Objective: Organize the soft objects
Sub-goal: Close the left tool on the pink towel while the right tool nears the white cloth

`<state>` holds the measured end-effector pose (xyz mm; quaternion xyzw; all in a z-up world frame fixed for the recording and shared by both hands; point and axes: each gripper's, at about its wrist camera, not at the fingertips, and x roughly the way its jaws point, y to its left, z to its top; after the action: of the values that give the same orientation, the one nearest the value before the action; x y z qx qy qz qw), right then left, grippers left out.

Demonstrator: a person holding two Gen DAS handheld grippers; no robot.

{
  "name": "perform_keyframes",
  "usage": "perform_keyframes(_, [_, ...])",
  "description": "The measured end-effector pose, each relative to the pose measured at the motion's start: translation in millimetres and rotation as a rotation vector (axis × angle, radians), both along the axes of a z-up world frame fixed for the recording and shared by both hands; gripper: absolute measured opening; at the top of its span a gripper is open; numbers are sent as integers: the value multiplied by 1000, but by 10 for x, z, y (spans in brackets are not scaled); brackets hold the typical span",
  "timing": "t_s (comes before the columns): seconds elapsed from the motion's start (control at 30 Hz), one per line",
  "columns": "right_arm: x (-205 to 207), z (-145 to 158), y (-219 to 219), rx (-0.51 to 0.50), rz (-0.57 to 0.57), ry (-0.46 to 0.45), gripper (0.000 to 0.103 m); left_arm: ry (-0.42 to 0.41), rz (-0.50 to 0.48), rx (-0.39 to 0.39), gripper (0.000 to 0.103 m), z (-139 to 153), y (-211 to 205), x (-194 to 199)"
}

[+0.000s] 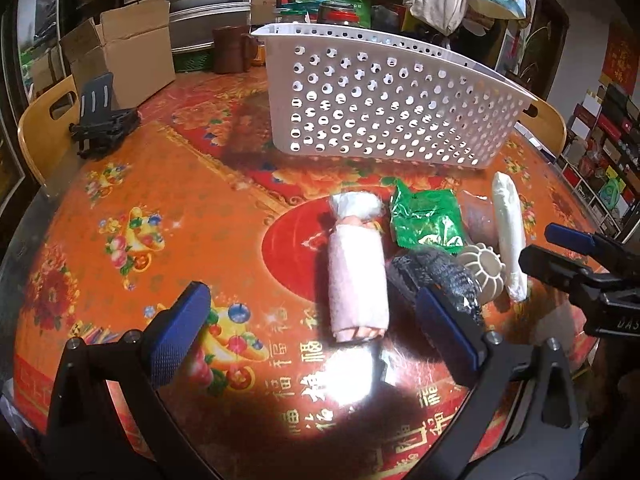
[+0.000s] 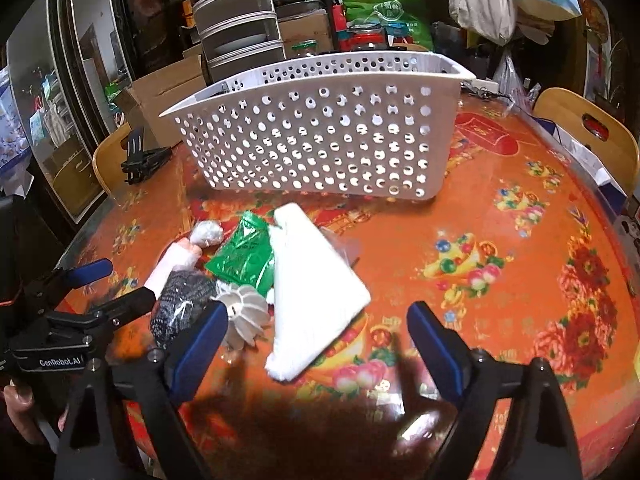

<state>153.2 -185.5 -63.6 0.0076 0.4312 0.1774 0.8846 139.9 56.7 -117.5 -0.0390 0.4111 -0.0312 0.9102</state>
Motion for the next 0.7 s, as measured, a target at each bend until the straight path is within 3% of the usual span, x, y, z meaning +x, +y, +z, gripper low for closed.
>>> perform_keyframes(0.33, [203, -74, 1, 7, 19, 32, 75, 19, -26, 18, 90, -27, -108, 115])
perform_keyframes(0.5, [203, -109, -39, 35, 27, 46, 70, 45, -50, 29, 67, -100, -187, 162])
perform_keyframes(0.7, [188, -103, -48, 28, 27, 42, 70, 42, -54, 35, 61, -123, -234, 155])
